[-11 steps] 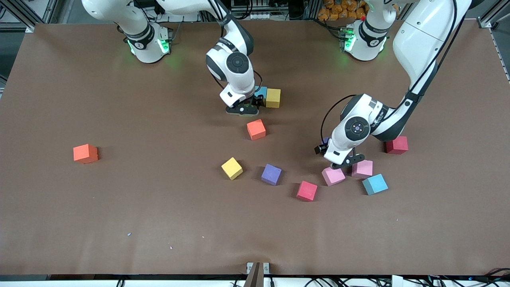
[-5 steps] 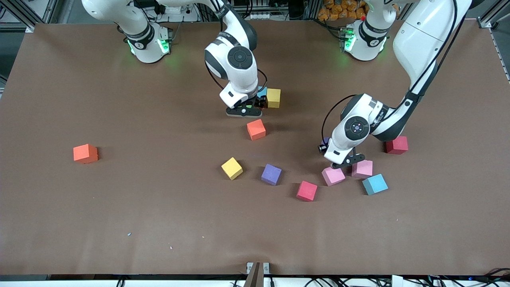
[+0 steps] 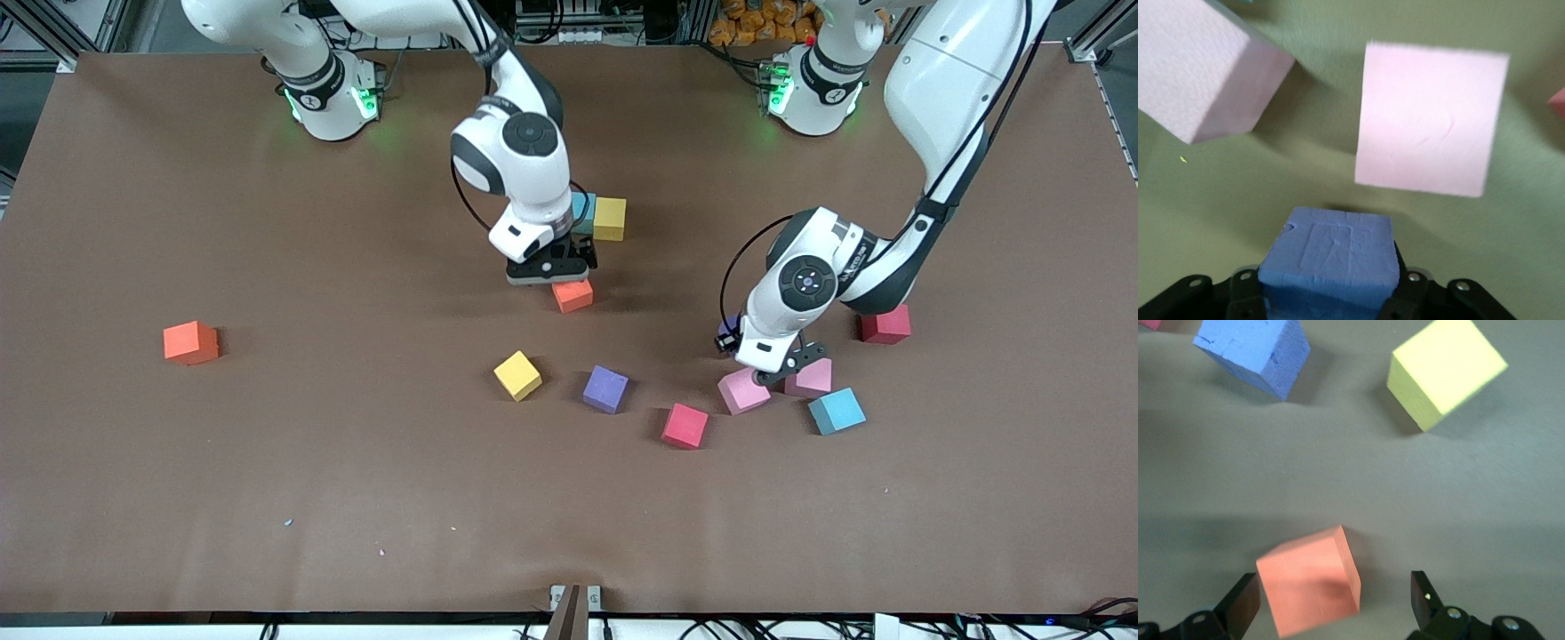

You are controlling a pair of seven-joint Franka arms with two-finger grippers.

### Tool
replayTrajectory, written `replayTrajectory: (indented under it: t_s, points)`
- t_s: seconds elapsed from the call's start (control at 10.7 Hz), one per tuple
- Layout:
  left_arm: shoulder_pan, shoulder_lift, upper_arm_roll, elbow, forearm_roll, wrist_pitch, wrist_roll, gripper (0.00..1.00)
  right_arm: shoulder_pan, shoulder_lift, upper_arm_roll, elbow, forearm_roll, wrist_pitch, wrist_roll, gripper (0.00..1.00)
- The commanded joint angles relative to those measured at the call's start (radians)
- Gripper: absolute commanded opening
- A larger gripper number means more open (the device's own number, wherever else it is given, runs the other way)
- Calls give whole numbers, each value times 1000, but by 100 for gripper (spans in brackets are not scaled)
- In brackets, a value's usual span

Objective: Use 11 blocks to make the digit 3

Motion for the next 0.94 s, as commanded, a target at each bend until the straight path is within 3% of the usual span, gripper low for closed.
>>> replayTrajectory:
  t_s: [0.0, 0.38, 0.75, 0.84]
  points:
    - [3, -25, -6, 47, -38, -64, -116, 10, 10, 87, 7, 89, -21, 18, -1, 100]
    - [4, -18, -6, 127, -55, -120, -310, 10, 46, 136, 10, 104, -37, 61, -5, 100]
    - [-5, -10, -6, 145, -64, -120, -335, 10, 59, 150, 10, 96, -64, 54, -28, 99]
    - [-7, -10, -6, 144, -64, -120, -335, 10, 48, 149, 10, 96, -64, 49, -60, 68]
